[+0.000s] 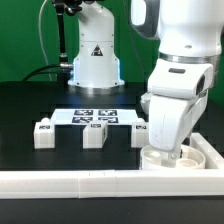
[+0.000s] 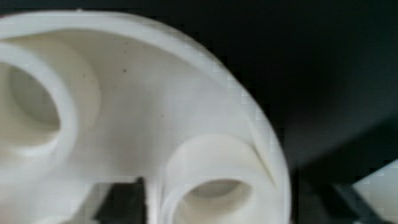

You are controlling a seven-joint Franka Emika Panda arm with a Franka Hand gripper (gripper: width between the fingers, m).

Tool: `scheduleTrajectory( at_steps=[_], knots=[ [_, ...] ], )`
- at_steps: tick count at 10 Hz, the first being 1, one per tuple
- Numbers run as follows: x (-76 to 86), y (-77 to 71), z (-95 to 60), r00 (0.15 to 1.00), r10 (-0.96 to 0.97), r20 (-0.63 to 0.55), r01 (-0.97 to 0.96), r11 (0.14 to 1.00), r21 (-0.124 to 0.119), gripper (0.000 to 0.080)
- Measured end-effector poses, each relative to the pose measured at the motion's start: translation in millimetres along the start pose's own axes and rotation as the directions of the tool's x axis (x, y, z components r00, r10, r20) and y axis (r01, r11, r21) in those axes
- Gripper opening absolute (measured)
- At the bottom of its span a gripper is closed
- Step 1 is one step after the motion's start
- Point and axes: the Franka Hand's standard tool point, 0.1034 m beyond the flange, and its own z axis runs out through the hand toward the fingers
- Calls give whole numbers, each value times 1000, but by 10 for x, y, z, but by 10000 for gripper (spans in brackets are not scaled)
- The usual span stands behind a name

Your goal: Assemble stool

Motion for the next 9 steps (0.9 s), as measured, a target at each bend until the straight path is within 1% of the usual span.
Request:
scheduleTrajectory(
  at_steps=[1,2,3,5,6,7,9],
  knots=[
    [-1,1,0,1000,0,0,0,1000,0,548],
    [-1,3,-13,1000,1,0,-1,1000,-1,629],
    [-2,6,-97,1000,12,-2,-12,1000,-6,643],
    [-52,-3,-314,1000,17,2,-17,1000,-15,648],
    [-118,16,-432,1000,24,2,-24,999,-24,648],
    [-245,34,-506,999,39,3,-39,999,-33,649],
    [-495,-2,-541,997,75,5,-75,997,-36,649]
  ],
)
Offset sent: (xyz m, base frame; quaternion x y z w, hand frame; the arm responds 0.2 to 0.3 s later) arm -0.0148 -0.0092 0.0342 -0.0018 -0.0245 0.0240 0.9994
